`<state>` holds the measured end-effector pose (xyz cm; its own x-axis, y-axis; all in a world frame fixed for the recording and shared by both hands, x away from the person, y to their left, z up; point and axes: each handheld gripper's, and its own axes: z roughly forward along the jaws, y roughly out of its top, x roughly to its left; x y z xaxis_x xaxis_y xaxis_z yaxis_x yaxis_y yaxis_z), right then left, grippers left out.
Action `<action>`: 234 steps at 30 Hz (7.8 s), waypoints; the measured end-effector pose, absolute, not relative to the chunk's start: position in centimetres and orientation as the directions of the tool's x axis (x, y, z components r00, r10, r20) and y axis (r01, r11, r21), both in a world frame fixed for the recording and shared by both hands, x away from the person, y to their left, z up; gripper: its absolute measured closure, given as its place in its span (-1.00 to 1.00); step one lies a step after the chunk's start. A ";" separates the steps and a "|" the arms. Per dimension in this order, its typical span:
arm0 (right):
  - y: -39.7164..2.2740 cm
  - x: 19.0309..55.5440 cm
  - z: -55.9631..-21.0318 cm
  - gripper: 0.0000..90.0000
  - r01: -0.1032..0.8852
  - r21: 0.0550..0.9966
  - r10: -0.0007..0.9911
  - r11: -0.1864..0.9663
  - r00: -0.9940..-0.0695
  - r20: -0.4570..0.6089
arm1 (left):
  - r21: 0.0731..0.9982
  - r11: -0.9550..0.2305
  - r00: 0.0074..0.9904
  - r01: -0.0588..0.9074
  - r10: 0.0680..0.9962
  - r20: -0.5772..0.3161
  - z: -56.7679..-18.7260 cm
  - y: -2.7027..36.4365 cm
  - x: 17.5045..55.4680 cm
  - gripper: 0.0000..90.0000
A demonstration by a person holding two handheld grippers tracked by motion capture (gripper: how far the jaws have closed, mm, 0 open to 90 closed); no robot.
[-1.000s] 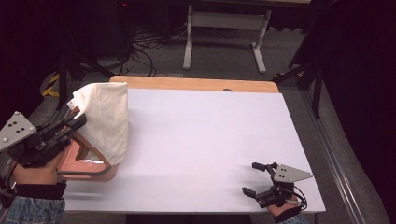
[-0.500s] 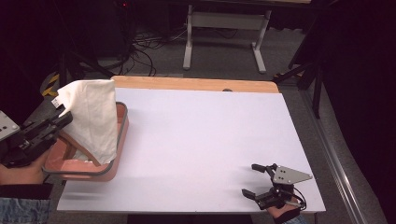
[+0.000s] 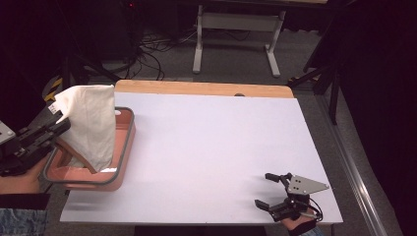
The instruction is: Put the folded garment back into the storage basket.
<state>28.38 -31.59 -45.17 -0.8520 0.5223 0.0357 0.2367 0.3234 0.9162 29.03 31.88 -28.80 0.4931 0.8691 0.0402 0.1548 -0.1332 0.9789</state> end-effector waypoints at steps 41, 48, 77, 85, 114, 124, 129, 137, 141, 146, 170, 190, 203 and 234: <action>-31.6 28.4 -45.2 -0.90 0.239 0.915 0.521 0.324 -0.853 0.038 | 0.912 -0.183 0.548 0.367 0.835 -0.053 -33.5 32.1 31.7 0.78; -31.6 28.4 -45.2 -0.90 0.239 0.915 0.521 0.324 -0.852 0.038 | 0.902 -0.191 0.550 0.386 0.833 -0.059 -33.8 32.0 32.3 0.77; -31.6 28.4 -45.2 -0.89 0.237 0.915 0.519 0.326 -0.854 0.036 | 0.838 -0.223 0.466 0.497 0.884 -0.041 -36.3 31.9 37.2 0.76; -31.6 28.4 -45.2 -0.89 0.239 0.914 0.518 0.327 -0.854 0.038 | 0.820 -0.232 0.438 0.524 0.899 -0.026 -36.9 32.1 38.2 0.76; -31.8 28.4 -45.2 -0.89 0.242 0.915 0.524 0.323 -0.851 0.040 | 0.858 -0.129 0.329 0.498 0.943 -0.049 -36.8 32.2 38.4 -0.76; -31.9 28.3 -45.1 -0.89 0.240 0.916 0.529 0.321 -0.848 0.037 | 0.915 -0.140 0.431 0.377 0.901 -0.040 -34.5 29.3 36.2 -0.91; -31.9 28.3 -45.1 -0.89 0.237 0.917 0.529 0.320 -0.848 0.035 | 0.943 -0.150 0.518 0.296 0.855 -0.027 -33.4 27.6 35.2 -0.92; -32.0 28.3 -45.0 -0.89 0.235 0.920 0.530 0.315 -0.847 0.035 | 0.964 -0.150 0.612 0.220 0.791 -0.017 -32.3 25.1 34.0 -0.92; -32.0 28.3 -45.0 -0.89 0.233 0.920 0.529 0.315 -0.848 0.034 | 0.969 -0.142 0.653 0.200 0.757 -0.025 -32.0 24.0 33.6 -0.92; -32.0 28.3 -45.0 -0.89 0.233 0.921 0.529 0.312 -0.848 0.035 | 0.976 -0.106 0.690 0.192 0.722 -0.058 -31.9 23.0 33.3 -0.92; -32.1 28.3 -45.0 -0.90 0.231 0.924 0.526 0.304 -0.849 0.039 | 0.970 -0.128 0.812 0.206 0.576 -0.096 -36.8 17.3 32.1 -0.95; -32.1 28.3 -45.0 -0.90 0.231 0.923 0.521 0.307 -0.853 0.040 | 0.946 -0.163 0.835 0.282 0.527 -0.158 -42.4 14.6 31.8 -0.95; -32.1 28.3 -45.0 -0.90 0.231 0.923 0.520 0.308 -0.853 0.039 | 0.928 -0.206 0.841 0.311 0.514 -0.168 -45.4 13.6 31.6 -0.95; -32.2 28.4 -45.2 -0.92 0.243 0.920 0.525 0.309 -0.850 0.048 | 0.927 -0.221 0.824 0.304 0.549 -0.139 -46.8 13.5 30.5 -0.96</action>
<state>28.42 -32.17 -45.22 -0.8497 0.5250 0.0482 0.2429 0.3087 0.9196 30.51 13.46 -46.79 0.8239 0.5494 -0.1389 0.3039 -0.2214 0.9266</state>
